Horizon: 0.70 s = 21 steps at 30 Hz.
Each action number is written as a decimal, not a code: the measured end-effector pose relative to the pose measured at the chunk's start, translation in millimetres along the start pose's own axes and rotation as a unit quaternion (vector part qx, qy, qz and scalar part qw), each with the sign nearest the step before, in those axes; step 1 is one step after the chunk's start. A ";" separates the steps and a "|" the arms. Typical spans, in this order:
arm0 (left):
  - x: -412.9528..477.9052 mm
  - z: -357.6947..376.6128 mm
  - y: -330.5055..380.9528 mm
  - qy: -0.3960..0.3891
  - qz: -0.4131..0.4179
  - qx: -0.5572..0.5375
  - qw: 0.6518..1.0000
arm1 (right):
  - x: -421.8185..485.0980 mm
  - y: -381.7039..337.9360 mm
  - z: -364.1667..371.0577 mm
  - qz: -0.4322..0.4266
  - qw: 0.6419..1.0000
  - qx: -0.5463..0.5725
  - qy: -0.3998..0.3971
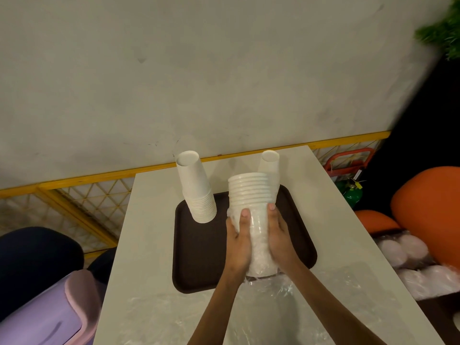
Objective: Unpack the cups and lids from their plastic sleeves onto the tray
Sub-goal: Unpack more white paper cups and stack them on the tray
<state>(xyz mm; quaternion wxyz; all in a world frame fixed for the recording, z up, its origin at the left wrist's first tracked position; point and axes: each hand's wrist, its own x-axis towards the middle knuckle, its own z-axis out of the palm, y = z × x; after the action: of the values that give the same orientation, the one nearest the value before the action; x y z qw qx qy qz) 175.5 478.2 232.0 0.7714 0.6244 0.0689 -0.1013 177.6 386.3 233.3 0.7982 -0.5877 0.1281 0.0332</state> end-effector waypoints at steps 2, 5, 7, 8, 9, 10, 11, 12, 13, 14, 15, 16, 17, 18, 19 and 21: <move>3.4 -0.4 0.0 -0.003 0.003 0.009 1.000 | -3.0 2.5 -1.3 0.002 1.000 -0.005 -0.011; 6.8 -4.8 1.6 -0.004 -0.016 -0.005 1.000 | -5.9 3.5 -3.4 0.021 0.999 0.024 -0.035; 8.6 -8.7 4.1 -0.010 -0.020 -0.022 0.999 | -4.7 0.3 -5.8 0.025 0.998 0.046 -0.033; 9.6 -9.6 6.1 -0.014 -0.015 -0.022 1.000 | -2.2 -4.0 -7.5 0.024 0.998 0.046 -0.038; 9.0 -10.3 8.9 -0.020 -0.013 -0.022 0.999 | 0.7 -8.8 -8.9 0.020 0.998 0.044 -0.039; 9.2 -9.3 10.9 -0.031 -0.012 -0.019 0.999 | 4.4 -14.8 -11.2 0.011 0.998 0.044 -0.034; 9.3 -8.8 11.5 -0.043 -0.011 -0.010 0.999 | 8.2 -22.2 -11.7 0.006 0.998 0.053 -0.029; 7.5 -7.8 12.7 -0.055 -0.008 0.000 0.998 | 12.2 -28.8 -10.1 -0.002 0.998 0.062 -0.022; 6.7 -6.0 12.0 -0.065 -0.009 0.003 0.998 | 15.9 -35.3 -7.7 -0.011 0.998 0.060 -0.013; 6.1 -4.4 11.4 -0.074 -0.011 -0.002 0.997 | 19.5 -39.2 -4.4 -0.016 0.999 0.035 -0.003; 6.6 -4.2 10.8 -0.078 -0.017 -0.013 0.997 | 20.9 -41.9 0.2 -0.020 1.000 0.004 0.008; 7.8 -4.0 11.3 -0.078 -0.026 -0.029 0.996 | 20.1 -40.6 3.3 -0.024 0.999 -0.021 0.016; 9.2 -4.0 12.3 -0.070 -0.033 -0.045 0.996 | 17.5 -37.3 5.5 -0.025 0.999 -0.034 0.017; 10.2 -3.3 14.3 -0.056 -0.036 -0.055 0.996 | 14.8 -31.2 5.9 -0.022 0.999 -0.038 0.011; 10.6 -2.2 16.7 -0.040 -0.037 -0.054 0.997 | 11.5 -25.4 6.2 -0.017 0.999 -0.038 0.006; 10.9 -0.3 16.7 -0.001 -0.034 -0.021 0.999 | 3.8 -14.9 7.4 -0.006 0.999 -0.040 -0.004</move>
<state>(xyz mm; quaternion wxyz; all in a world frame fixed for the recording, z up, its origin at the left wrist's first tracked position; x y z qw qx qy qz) 190.1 481.0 245.2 0.7805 0.6055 0.0909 -0.1264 185.5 388.3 248.2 0.7747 -0.6199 0.1195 0.0359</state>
